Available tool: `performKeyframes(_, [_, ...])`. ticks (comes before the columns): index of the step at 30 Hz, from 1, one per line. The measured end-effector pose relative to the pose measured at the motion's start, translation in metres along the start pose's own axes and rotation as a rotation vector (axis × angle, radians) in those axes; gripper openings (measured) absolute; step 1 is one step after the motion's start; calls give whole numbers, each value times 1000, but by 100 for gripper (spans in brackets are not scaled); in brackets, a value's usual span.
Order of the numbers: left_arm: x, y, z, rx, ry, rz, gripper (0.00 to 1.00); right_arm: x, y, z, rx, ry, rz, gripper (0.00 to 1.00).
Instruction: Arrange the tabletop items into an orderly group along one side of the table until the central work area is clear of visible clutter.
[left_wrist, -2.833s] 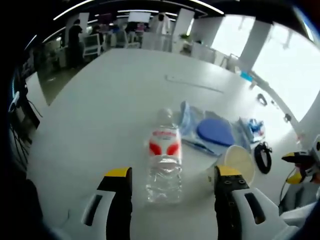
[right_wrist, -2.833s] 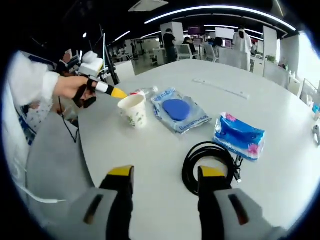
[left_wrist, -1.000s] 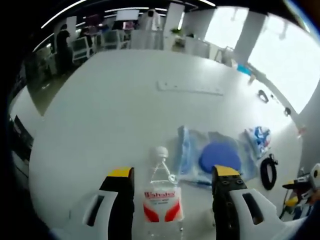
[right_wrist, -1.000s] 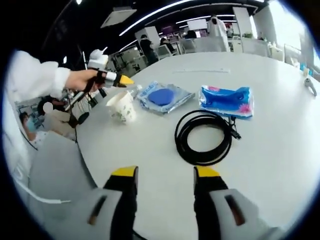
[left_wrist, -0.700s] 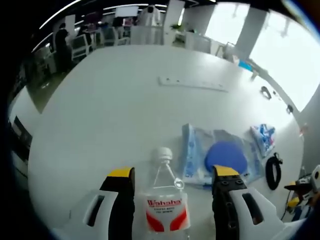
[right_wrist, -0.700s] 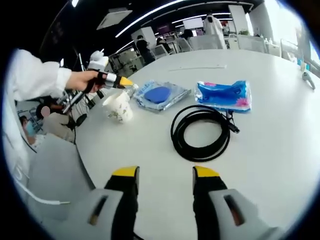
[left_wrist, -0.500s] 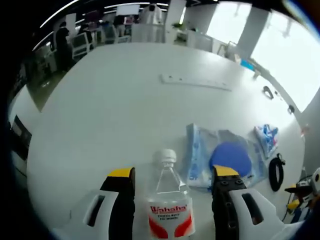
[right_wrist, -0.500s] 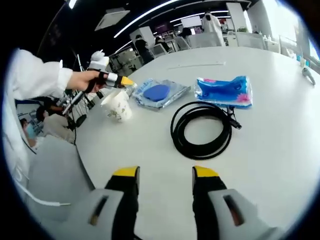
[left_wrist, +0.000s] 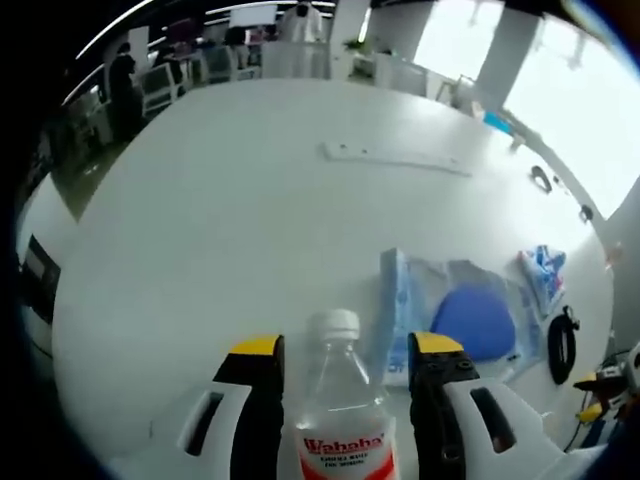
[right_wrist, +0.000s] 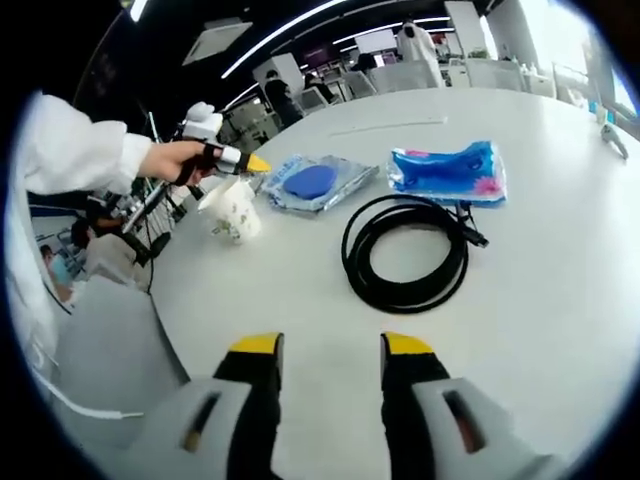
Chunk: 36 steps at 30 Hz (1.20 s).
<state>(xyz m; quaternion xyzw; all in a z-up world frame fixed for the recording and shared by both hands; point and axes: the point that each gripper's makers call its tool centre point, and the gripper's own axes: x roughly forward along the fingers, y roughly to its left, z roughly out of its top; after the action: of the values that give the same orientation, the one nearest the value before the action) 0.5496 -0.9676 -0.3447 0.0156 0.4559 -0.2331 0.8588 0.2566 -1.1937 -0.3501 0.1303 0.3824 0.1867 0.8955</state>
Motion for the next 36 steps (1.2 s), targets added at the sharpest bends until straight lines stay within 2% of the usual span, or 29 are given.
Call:
performKeyframes(3, [2, 4, -2, 7, 7, 18, 39, 0, -1, -1, 8, -3, -5, 36])
performKeyframes(7, [6, 1, -2, -15, 10, -3, 30, -1, -3, -3, 28, -9, -11, 35])
performKeyframes(13, [10, 7, -1, -40, 19, 35, 24, 0, -3, -7, 41, -5, -15, 34])
performKeyframes(14, [10, 7, -2, -65, 19, 31, 24, -1, -3, -7, 43, -8, -17, 34])
performKeyframes(21, [8, 7, -3, -77, 16, 33, 21, -1, -5, -9, 51, -7, -25, 34])
performKeyframes(31, [-11, 9, -2, -116, -11, 38, 17, -9, -6, 1, 30, -26, -27, 34])
performKeyframes(36, [-30, 11, 1, -138, -55, 41, 16, -14, -3, 3, 11, -32, -21, 34])
